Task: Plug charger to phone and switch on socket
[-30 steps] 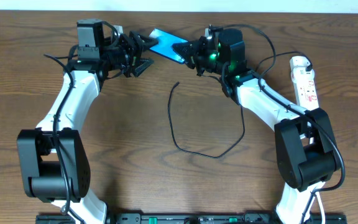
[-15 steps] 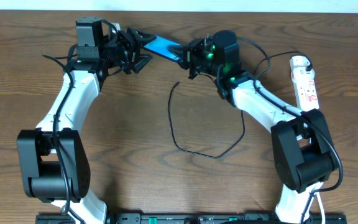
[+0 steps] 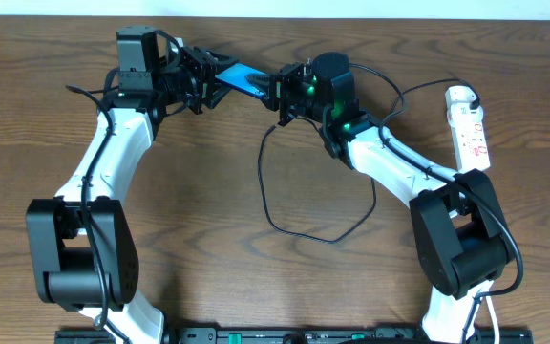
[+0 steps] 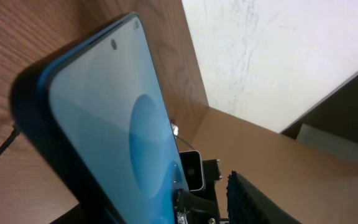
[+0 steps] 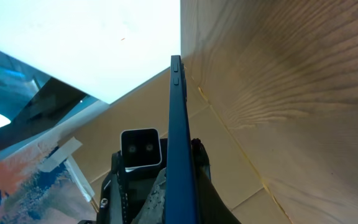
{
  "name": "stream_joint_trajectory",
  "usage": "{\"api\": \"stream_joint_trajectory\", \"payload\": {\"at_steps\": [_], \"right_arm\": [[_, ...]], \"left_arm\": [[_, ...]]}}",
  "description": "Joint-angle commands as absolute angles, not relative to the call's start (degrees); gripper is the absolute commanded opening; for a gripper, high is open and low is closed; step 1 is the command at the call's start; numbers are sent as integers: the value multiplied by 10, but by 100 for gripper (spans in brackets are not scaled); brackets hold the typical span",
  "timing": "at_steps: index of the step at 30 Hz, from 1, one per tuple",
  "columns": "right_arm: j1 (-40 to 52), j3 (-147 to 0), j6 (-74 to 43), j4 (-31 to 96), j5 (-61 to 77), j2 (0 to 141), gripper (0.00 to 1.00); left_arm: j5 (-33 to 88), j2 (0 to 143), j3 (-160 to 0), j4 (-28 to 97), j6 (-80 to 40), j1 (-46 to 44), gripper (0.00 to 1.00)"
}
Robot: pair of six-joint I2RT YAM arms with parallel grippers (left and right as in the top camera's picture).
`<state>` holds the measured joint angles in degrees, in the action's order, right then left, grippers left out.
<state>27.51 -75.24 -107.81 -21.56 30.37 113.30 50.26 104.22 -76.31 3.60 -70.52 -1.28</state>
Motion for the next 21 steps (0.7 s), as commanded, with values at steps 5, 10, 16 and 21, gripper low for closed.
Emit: {"api": "stream_joint_trajectory", "payload": {"at_steps": [5, 10, 16, 21], "right_arm": [[277, -759, -1084, -221, 301, 1108, 1], [277, -759, -1105, -234, 300, 1108, 1], [278, -759, -1110, -264, 299, 1108, 1], [279, -759, -1112, -263, 300, 1108, 1]], "left_arm": [[494, 1030, -768, 33, -774, -10, 44], [492, 1030, -768, 33, -784, -10, 40], [492, 1030, -768, 33, -815, -10, 36], [486, 1030, -768, 33, -822, -10, 30]]}}
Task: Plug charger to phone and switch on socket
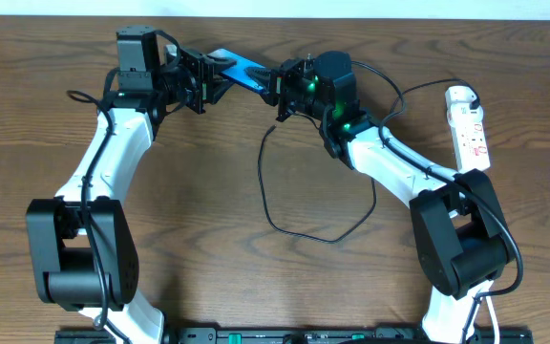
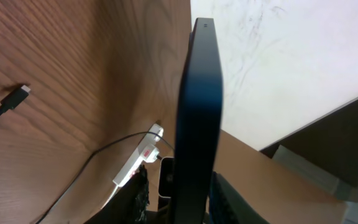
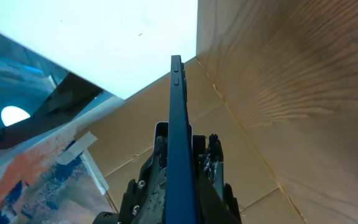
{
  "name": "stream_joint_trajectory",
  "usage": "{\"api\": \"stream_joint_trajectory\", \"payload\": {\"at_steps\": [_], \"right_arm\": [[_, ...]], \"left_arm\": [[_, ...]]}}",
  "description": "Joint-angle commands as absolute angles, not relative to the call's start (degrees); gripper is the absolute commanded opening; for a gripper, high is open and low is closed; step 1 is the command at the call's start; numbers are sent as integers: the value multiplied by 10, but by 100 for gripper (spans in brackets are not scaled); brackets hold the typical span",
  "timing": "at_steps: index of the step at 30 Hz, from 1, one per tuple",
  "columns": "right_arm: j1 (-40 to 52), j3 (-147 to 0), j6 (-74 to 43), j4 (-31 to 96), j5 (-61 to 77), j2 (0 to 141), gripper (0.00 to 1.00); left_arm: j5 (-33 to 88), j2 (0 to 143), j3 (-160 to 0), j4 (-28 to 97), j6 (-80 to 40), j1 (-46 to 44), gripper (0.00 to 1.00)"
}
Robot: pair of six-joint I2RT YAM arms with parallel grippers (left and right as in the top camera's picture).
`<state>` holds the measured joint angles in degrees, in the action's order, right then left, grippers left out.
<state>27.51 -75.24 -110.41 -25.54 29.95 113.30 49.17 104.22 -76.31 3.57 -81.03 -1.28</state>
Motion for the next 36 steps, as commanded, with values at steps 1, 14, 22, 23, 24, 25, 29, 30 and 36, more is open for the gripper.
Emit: {"api": "stream_joint_trajectory", "payload": {"at_steps": [1, 14, 22, 23, 24, 25, 29, 30, 36], "right_arm": [[279, -759, -1112, -263, 301, 1108, 1], [281, -759, -1112, -263, 301, 1108, 2], [286, -759, -1112, -263, 299, 1108, 1], [286, -759, -1112, -263, 299, 1108, 2], [286, -759, -1112, -263, 299, 1108, 2], [286, -759, -1112, -263, 299, 1108, 2], [286, -759, -1112, -263, 299, 1108, 5], [286, -759, -1112, -263, 299, 1108, 7], [286, -759, -1111, -263, 299, 1108, 24]], "left_arm": [[486, 1030, -768, 33, -822, -10, 29], [481, 1030, -768, 33, -844, -10, 15], [473, 1030, -768, 33, -855, -10, 8], [473, 1030, -768, 33, -855, -10, 8], [473, 1030, -768, 33, -854, -10, 7], [473, 1030, -768, 33, -854, -10, 8], [470, 1030, -768, 33, -854, -10, 7], [470, 1030, -768, 33, -854, -10, 7], [468, 1030, -768, 33, -811, -8, 7]]}}
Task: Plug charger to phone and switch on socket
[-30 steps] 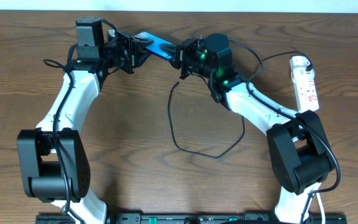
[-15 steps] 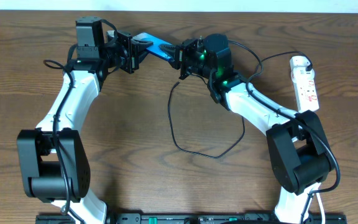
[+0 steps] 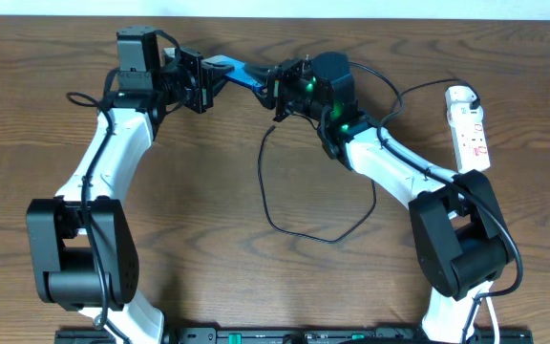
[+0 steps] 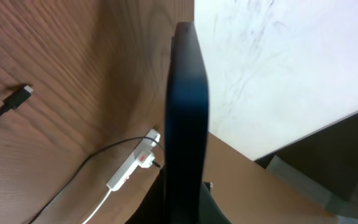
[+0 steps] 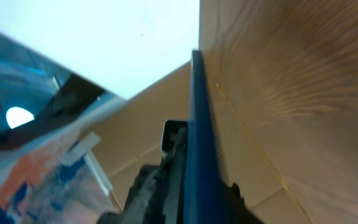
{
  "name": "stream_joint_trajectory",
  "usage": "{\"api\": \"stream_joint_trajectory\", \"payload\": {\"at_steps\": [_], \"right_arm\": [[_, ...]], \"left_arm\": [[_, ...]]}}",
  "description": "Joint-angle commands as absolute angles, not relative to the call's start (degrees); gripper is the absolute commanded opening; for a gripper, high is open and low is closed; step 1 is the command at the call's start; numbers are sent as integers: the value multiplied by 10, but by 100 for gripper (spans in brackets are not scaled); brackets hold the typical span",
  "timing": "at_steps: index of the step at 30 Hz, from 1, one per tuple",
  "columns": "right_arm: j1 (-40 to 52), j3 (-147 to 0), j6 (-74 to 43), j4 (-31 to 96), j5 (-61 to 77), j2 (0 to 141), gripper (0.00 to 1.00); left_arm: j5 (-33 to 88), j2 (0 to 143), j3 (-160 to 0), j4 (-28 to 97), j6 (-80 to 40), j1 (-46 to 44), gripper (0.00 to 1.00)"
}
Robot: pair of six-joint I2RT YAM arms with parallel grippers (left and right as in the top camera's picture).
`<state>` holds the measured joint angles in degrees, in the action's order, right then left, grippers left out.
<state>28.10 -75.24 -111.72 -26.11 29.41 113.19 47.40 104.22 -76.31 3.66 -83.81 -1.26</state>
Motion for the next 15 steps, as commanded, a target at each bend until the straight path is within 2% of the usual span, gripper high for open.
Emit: {"api": "stream_joint_trajectory", "payload": {"at_steps": [1, 6, 9, 15], "right_arm": [[286, -759, -1109, -263, 299, 1108, 25], [284, -759, -1080, -261, 299, 1108, 32], [277, -759, -1031, -260, 302, 1108, 33], [237, -759, -881, -241, 404, 1108, 27]], "left_arm": [[469, 1030, -768, 33, -802, -7, 7], [469, 1030, -768, 34, -744, 6, 7], [476, 1030, -768, 39, -703, 19, 7], [555, 1030, -768, 42, -600, 74, 7]]}}
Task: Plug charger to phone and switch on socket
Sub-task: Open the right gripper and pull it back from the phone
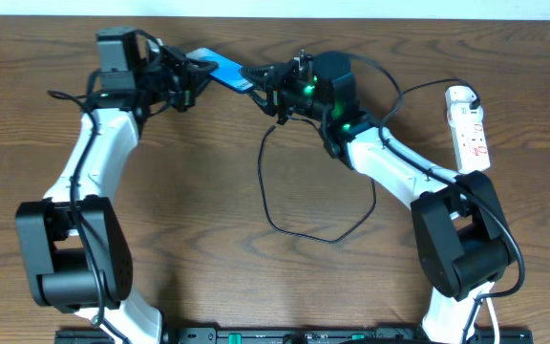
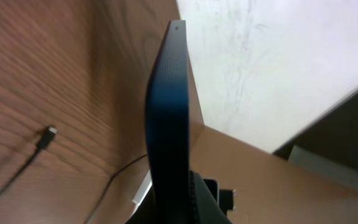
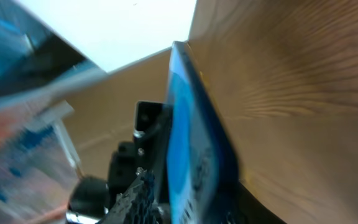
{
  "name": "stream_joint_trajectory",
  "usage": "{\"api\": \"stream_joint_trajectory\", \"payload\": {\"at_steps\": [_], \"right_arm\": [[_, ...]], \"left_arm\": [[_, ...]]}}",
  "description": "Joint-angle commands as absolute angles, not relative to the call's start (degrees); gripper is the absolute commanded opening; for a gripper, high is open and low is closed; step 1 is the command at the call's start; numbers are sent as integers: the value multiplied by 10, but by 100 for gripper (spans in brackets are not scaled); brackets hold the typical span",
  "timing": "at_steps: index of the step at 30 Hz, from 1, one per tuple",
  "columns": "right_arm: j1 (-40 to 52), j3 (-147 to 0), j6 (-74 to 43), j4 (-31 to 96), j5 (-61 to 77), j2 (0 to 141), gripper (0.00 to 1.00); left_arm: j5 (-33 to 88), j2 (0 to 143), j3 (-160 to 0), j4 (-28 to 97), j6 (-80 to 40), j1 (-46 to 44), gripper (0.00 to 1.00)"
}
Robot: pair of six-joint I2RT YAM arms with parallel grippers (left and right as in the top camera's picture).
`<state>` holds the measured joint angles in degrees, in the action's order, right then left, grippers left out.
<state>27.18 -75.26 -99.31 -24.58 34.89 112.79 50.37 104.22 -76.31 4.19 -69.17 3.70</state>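
The blue phone (image 1: 220, 71) hangs above the table's far edge between the two arms. My left gripper (image 1: 185, 78) is shut on its left end; in the left wrist view the phone (image 2: 166, 112) stands edge-on out of the gripper (image 2: 174, 208). My right gripper (image 1: 266, 89) is at the phone's right end. In the blurred right wrist view the phone's blue face (image 3: 191, 143) leans between the fingers (image 3: 143, 190) with a gap on the left, so the gripper (image 3: 194, 202) looks open. The black charger cable (image 1: 264, 186) lies looped on the table, its plug (image 2: 50, 131) free.
A white power strip (image 1: 470, 122) lies at the table's right edge with the cable running to it. The wooden table (image 1: 189, 239) ends just behind the phone, at a white wall.
My left arm has moved to the left and carried the phone with it. In the right wrist view the phone has turned from edge-on to face-on, with a gap beside one finger.
At first my right gripper held the phone edge-on while the left gripper stood open around its other end. Then the left gripper was shut on it, both holding. Now the left arm has shifted left with the phone and the right grip looks loosened.
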Motion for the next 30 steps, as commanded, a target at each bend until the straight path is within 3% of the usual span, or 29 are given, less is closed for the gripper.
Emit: {"api": "stream_joint_trajectory", "payload": {"at_steps": [1, 7, 8, 11, 13, 15, 17, 30], "right_arm": [[228, -759, -848, -237, 426, 1108, 27], [185, -759, -642, -107, 500, 1108, 24], [180, -759, -604, -74, 499, 1108, 19], [170, -759, -514, -2, 496, 1108, 16], [169, -759, -466, 27, 480, 1108, 25], [175, -759, -453, 61, 447, 1109, 40], [183, -759, -448, 69, 434, 1109, 43], [239, -798, -514, 109, 373, 1167, 35]], "left_arm": [[570, 1030, -768, 42, -588, 84, 7], [629, 1030, -768, 42, -574, 141, 7], [635, 1030, -768, 42, -574, 146, 7], [654, 1030, -768, 42, -569, 164, 7], [661, 1030, -768, 42, -566, 170, 7], [665, 1030, -768, 42, -564, 174, 7], [665, 1030, -768, 42, -564, 175, 7], [669, 1030, -768, 42, -562, 175, 7]]}}
